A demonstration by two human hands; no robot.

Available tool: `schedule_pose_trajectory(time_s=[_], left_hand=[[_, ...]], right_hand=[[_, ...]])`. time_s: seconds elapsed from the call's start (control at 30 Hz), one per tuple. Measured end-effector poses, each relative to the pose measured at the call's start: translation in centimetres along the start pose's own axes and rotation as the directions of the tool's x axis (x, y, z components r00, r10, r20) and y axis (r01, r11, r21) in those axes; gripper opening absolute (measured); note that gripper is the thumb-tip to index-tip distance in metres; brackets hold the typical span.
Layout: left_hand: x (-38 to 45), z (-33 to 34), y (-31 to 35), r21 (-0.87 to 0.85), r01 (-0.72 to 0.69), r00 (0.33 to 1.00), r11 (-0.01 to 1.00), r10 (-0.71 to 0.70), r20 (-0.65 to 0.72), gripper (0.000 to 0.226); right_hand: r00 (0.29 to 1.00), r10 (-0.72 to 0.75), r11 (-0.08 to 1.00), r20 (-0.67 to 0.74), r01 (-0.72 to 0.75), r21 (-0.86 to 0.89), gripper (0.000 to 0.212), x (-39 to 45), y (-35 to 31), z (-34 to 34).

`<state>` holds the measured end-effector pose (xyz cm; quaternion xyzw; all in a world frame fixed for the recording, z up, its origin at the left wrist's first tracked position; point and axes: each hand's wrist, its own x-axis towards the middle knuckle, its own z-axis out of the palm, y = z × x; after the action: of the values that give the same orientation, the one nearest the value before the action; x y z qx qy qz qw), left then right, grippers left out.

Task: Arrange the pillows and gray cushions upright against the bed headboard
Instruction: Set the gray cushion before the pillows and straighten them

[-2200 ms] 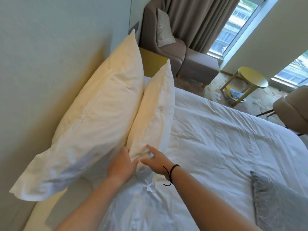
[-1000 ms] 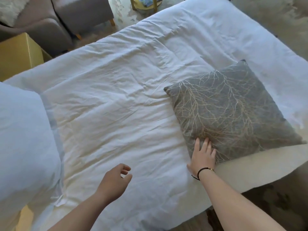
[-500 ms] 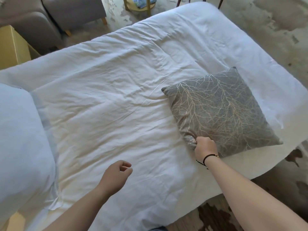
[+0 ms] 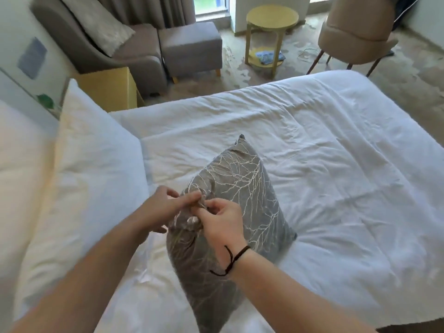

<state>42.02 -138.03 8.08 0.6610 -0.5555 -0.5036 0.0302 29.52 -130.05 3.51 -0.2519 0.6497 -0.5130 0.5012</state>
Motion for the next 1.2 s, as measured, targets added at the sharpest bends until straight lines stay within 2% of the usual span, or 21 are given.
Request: schedule_pose_trajectory(time_s=[0.07,0.1,0.17,0.23,0.27,0.33,0.37,0.43,0.5,0.57,0.6,0.63,0.7,0.73,0.8,0.87,0.93,1.03,1.1,1.13,1.2], left_hand=[[-0.9,-3.5,-1.4,-0.003,0.035,0.999,0.999,-0.035,0.013,0.083],[-1.2,-4.2,-2.3,0.019,0.040,0.999,0.999,-0.041,0.034,0.073],[-1.5,-3.5,-4.4,0.085,-0.006,0.995,0.996,-0.002,0.099,0.051],[-1.8,-1.8,-6.9,0.167,-0.038,0.996,0.985,0.024,0.083,0.052],[-1.8,-1.3,-8.1,0.191,-0.038,0.998,0.981,0.029,0.051,0.052],[-2.2,-1.3,-10.1,0.200,-0.028,1.000,0.979,0.025,0.016,0.049],[-2.6,-1.5,-10.7,0.213,-0.028,0.999,0.977,0.022,0.029,0.050],[-3.5,-1.8,-11.2,0.273,-0.054,0.997,0.960,0.036,0.072,0.057],[-4.2,-1.8,-10.9,0.337,-0.097,0.992,0.936,0.064,0.108,0.060],[-4.7,-1.5,-10.7,0.339,-0.109,0.990,0.935,0.072,0.119,0.053],[-4.9,-1.2,-10.7,0.333,-0.105,0.992,0.937,0.074,0.106,0.046],[-5.1,-0.8,-10.7,0.328,-0.103,0.993,0.939,0.080,0.081,0.039],[-5.7,-0.1,-10.9,0.316,-0.094,0.995,0.944,0.094,0.013,0.029],[-6.0,0.0,-11.0,0.309,-0.086,0.995,0.947,0.100,-0.029,0.030],[-6.6,-0.1,-11.0,0.276,-0.083,0.988,0.958,0.114,-0.101,0.031],[-7.1,-1.1,-10.5,0.175,-0.104,0.981,0.979,0.130,-0.146,0.027],[-8.0,-2.9,-9.5,0.074,-0.133,0.968,0.988,0.145,-0.207,0.025],[-9.4,-6.6,-7.2,0.073,-0.216,0.903,0.974,0.228,-0.365,0.032],[-10.0,-9.3,-5.8,0.120,-0.267,0.835,0.956,0.292,-0.466,0.039],[-9.9,-10.5,-5.3,0.124,-0.283,0.809,0.951,0.307,-0.501,0.042],[-8.7,-12.6,-4.9,0.105,-0.278,0.799,0.955,0.291,-0.527,0.047]], right_hand=[[0.994,0.001,1.000,0.107,-0.004,0.027,0.011,-1.4,-0.3,2.5],[0.983,0.012,1.000,0.181,-0.012,0.000,0.008,-2.0,-0.1,3.3],[0.941,0.056,0.986,0.333,0.001,-0.168,0.006,-2.8,0.6,3.9],[0.887,0.117,0.907,0.446,0.088,-0.411,0.011,-2.5,1.0,2.8],[0.869,0.118,0.834,0.480,0.176,-0.523,0.015,-1.9,1.0,1.8],[0.863,0.030,0.568,0.504,0.400,-0.719,0.032,0.1,0.2,-0.3],[0.852,-0.040,0.416,0.523,0.490,-0.766,0.042,1.2,-0.4,-1.2],[0.760,-0.091,0.187,0.643,0.648,-0.739,0.069,3.9,-1.6,-1.9],[0.633,0.014,-0.014,0.774,0.774,-0.633,0.100,6.6,-2.7,-1.2],[0.587,0.209,-0.200,0.782,0.809,-0.553,0.119,8.9,-3.3,0.0],[0.585,0.288,-0.264,0.758,0.809,-0.525,0.118,9.7,-3.6,0.6],[0.586,0.337,-0.319,0.737,0.808,-0.496,0.106,10.0,-3.8,1.3],[0.574,0.355,-0.416,0.738,0.804,-0.426,0.054,10.0,-4.3,2.4],[0.562,0.340,-0.441,0.754,0.803,-0.400,0.031,9.8,-4.7,2.8],[0.554,0.337,-0.442,0.761,0.807,-0.392,0.014,9.3,-5.8,3.2],[0.550,0.335,-0.432,0.765,0.811,-0.395,0.015,9.2,-8.1,3.7],[0.519,0.239,-0.460,0.821,0.805,-0.375,0.013,9.2,-11.6,5.2],[0.424,0.074,-0.572,0.903,0.760,-0.309,0.019,8.7,-17.9,9.3],[0.325,-0.053,-0.605,0.944,0.742,-0.290,0.018,8.5,-21.4,12.2],[0.289,-0.137,-0.581,0.947,0.751,-0.314,0.018,8.6,-22.6,13.5],[0.288,-0.284,-0.454,0.914,0.800,-0.393,0.029,8.8,-23.3,16.1]])
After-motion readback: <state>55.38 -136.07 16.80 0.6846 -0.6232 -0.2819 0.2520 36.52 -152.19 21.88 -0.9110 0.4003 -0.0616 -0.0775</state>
